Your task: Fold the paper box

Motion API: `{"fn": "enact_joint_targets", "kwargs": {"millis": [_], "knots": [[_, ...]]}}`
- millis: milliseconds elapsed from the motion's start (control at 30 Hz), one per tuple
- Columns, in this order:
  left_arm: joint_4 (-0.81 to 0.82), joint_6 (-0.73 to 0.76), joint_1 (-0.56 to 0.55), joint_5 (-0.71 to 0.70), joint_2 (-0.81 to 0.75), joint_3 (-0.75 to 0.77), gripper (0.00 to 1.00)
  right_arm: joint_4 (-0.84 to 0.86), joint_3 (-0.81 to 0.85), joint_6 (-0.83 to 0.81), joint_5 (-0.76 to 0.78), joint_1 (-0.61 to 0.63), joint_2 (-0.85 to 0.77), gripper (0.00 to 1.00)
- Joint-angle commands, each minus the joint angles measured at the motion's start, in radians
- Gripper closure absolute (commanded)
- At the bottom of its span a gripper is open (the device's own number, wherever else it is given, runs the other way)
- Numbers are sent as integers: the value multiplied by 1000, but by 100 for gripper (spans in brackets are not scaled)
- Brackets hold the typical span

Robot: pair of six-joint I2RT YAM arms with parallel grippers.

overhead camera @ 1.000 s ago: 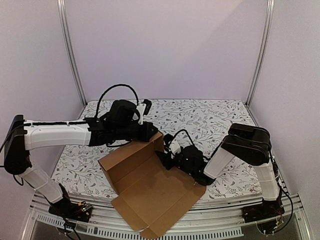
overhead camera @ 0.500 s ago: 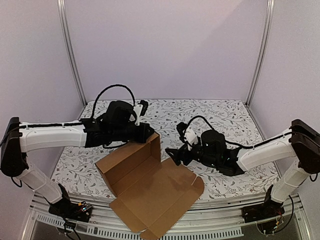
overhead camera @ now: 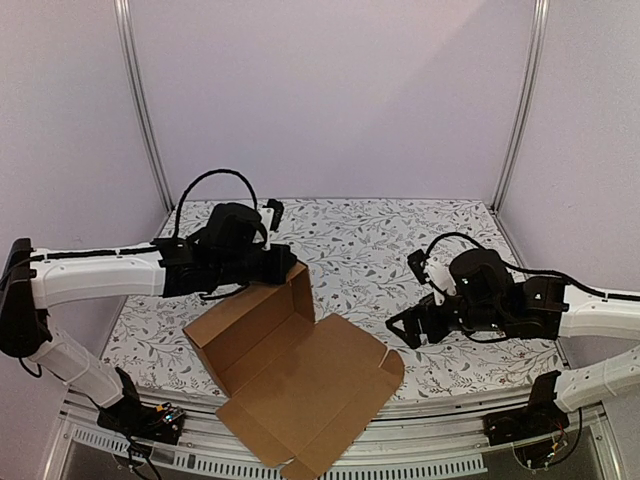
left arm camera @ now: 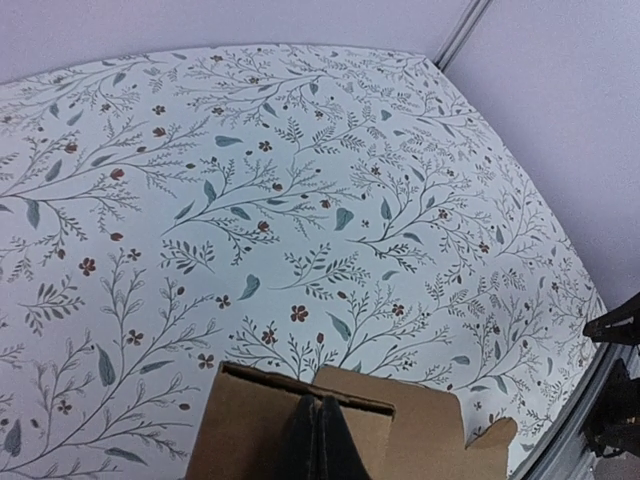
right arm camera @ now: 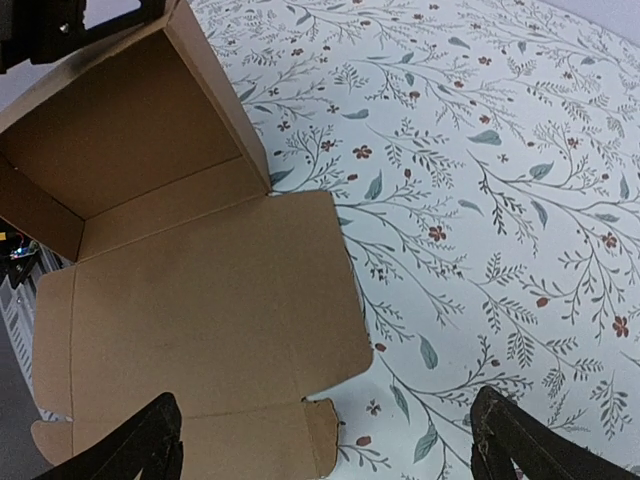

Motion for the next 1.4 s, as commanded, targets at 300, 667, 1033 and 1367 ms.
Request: {"fn": "enact_joint_targets", "kwargs": {"millis": [300,667,1033,1367], "knots": [[-135,-188,-6,-151,-53,-112,100,46,-212,527,-247,-4,-11,11],[-145,-199,-6,-180,-104,-153,100,285,-283,659,-292,-3,138,27],[-156,-195,-6,-206,-136,-172,100,512,-341,758,-309,12,267,33],[-163,-200,10,-230,-175,-230,100,696,-357,802,-321,47,373,39]]}}
